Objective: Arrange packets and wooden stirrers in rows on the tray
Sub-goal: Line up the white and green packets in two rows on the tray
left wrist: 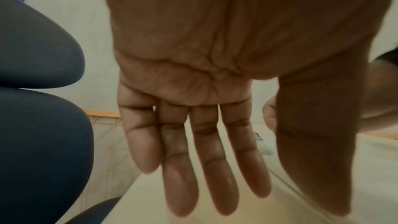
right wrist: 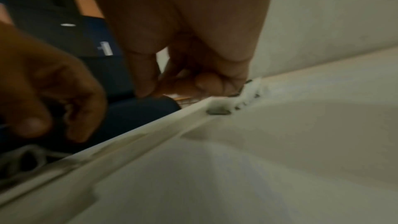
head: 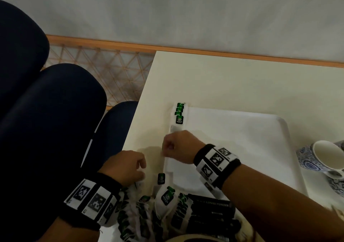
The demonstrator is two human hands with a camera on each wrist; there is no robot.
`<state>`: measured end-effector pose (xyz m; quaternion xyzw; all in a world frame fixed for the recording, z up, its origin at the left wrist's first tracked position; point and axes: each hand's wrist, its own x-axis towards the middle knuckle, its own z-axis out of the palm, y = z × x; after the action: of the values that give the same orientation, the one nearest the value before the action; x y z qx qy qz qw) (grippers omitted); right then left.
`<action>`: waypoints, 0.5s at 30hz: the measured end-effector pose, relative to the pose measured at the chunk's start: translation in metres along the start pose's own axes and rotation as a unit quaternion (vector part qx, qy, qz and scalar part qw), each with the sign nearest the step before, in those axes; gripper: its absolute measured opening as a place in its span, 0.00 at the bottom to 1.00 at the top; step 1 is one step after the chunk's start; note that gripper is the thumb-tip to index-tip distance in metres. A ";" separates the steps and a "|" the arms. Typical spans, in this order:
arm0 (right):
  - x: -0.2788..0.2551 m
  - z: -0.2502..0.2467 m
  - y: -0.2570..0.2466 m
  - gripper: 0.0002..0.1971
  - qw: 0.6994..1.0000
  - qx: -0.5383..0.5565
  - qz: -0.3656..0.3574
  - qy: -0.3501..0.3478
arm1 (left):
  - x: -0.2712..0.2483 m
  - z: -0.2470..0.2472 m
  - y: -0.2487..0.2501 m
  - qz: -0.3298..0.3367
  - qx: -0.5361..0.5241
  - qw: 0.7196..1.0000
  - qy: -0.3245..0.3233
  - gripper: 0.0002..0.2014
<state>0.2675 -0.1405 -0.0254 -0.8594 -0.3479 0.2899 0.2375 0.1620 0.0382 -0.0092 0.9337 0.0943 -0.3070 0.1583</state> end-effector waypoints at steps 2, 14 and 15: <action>-0.007 0.013 -0.009 0.15 0.994 -0.057 -0.032 -0.089 | -0.002 0.008 0.001 -0.005 0.008 1.000 -0.016 0.10; -0.028 0.034 -0.021 0.12 0.994 -0.024 -0.019 -0.106 | -0.009 0.025 -0.001 0.027 -0.048 0.998 0.018 0.13; -0.030 0.030 -0.020 0.12 0.995 -0.005 -0.018 -0.103 | -0.010 0.025 0.000 0.037 -0.067 0.997 0.020 0.13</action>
<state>0.2206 -0.1438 -0.0249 -0.8200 -0.3871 0.3706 0.2013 0.1404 0.0288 -0.0219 0.9297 0.0833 -0.2751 0.2301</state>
